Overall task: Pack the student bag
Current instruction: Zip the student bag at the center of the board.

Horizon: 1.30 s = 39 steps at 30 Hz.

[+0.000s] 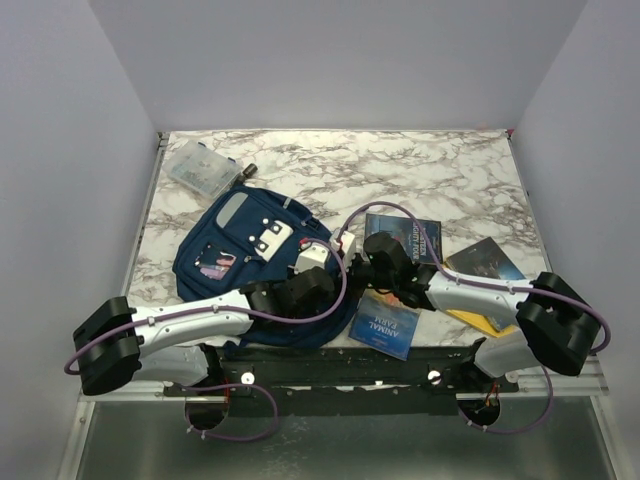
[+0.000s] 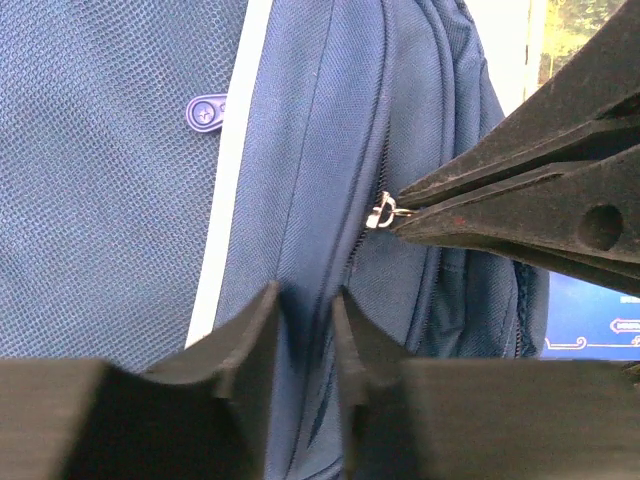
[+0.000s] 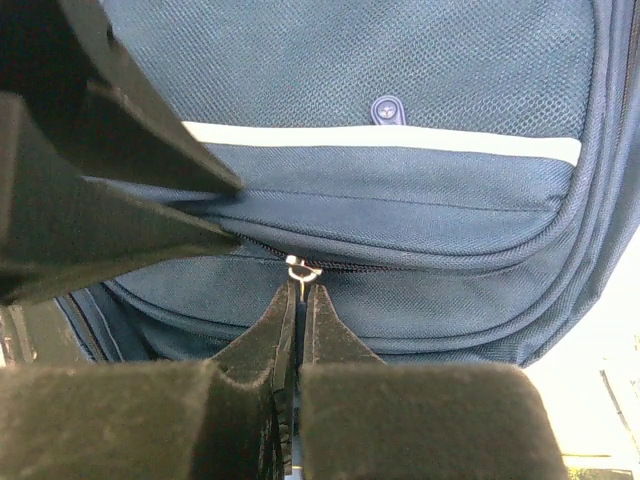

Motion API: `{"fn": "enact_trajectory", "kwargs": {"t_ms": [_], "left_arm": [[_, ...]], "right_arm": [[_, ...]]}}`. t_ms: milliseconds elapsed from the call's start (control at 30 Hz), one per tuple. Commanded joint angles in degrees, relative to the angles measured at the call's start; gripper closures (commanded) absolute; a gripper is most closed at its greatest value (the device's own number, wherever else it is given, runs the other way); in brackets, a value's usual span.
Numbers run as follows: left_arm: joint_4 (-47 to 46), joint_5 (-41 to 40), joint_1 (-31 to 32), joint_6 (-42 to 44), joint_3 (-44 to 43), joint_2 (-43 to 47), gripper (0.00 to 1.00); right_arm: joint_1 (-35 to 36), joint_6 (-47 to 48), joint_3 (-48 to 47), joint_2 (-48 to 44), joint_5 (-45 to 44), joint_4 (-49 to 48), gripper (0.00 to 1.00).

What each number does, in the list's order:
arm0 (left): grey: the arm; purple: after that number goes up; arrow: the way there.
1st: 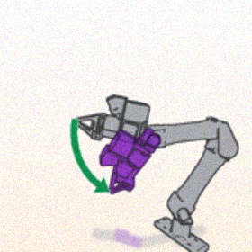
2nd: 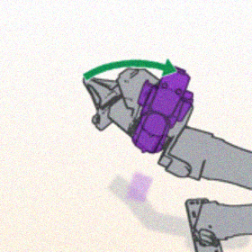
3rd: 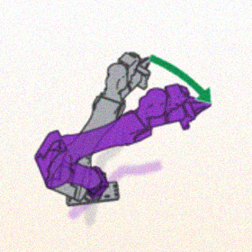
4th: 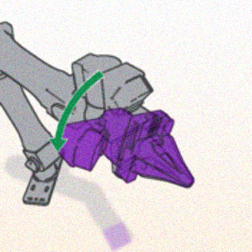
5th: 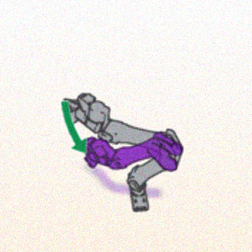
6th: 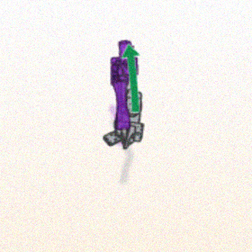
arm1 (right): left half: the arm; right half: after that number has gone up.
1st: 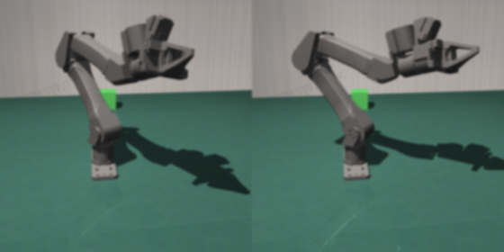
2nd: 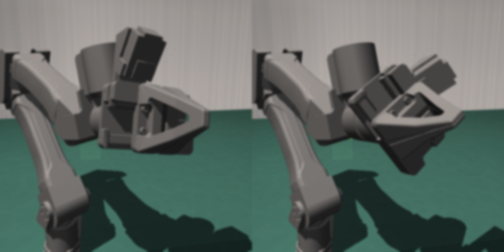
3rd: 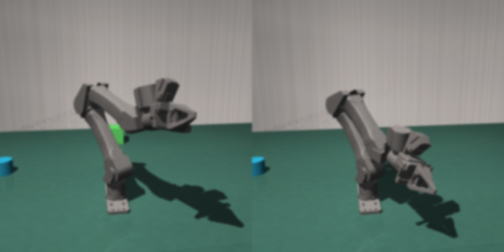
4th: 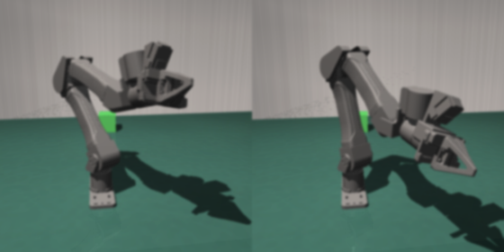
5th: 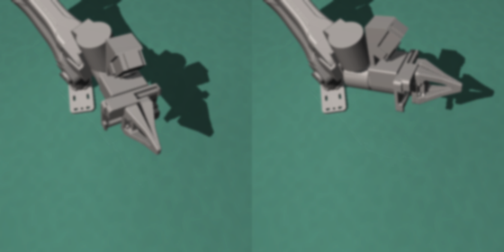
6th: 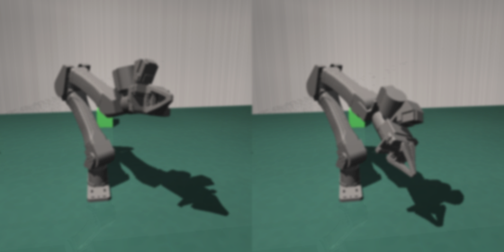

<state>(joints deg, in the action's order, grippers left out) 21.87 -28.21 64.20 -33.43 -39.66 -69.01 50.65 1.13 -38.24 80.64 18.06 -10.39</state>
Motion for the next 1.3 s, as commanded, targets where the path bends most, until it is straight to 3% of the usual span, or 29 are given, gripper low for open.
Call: {"fn": "enact_trajectory", "kwargs": {"t_ms": [0,100,433,800,1033,1267], "left_arm": [[7.9,-7.6,-0.1,-0.7,-1.2,0.7,0.84],[10.1,-6.6,-0.1,-1.3,-1.9,2.7,1.00],[18.1,-9.8,-0.1,-3.8,-3.4,9.1,1.00],[28.7,-10.8,-0.1,-7.4,-6.5,17.8,1.00],[31.1,-8.7,-0.2,-5.0,-7.9,27.0,1.00],[30.6,-2.6,-0.2,6.7,-10.7,33.5,1.00]], "right_arm": [[0.3,1.6,0.5,-2.8,-2.1,1.0,1.00],[0.2,3.6,1.0,-4.3,-6.6,3.3,1.00],[-2.3,6.6,-2.2,-6.5,-16.3,13.5,1.00],[-3.9,12.1,-9.6,-1.8,-25.4,21.2,1.00],[-7.3,17.6,-12.3,2.7,-19.0,18.2,1.00],[-9.7,23.9,-17.2,10.7,-15.3,15.8,1.00]]}}
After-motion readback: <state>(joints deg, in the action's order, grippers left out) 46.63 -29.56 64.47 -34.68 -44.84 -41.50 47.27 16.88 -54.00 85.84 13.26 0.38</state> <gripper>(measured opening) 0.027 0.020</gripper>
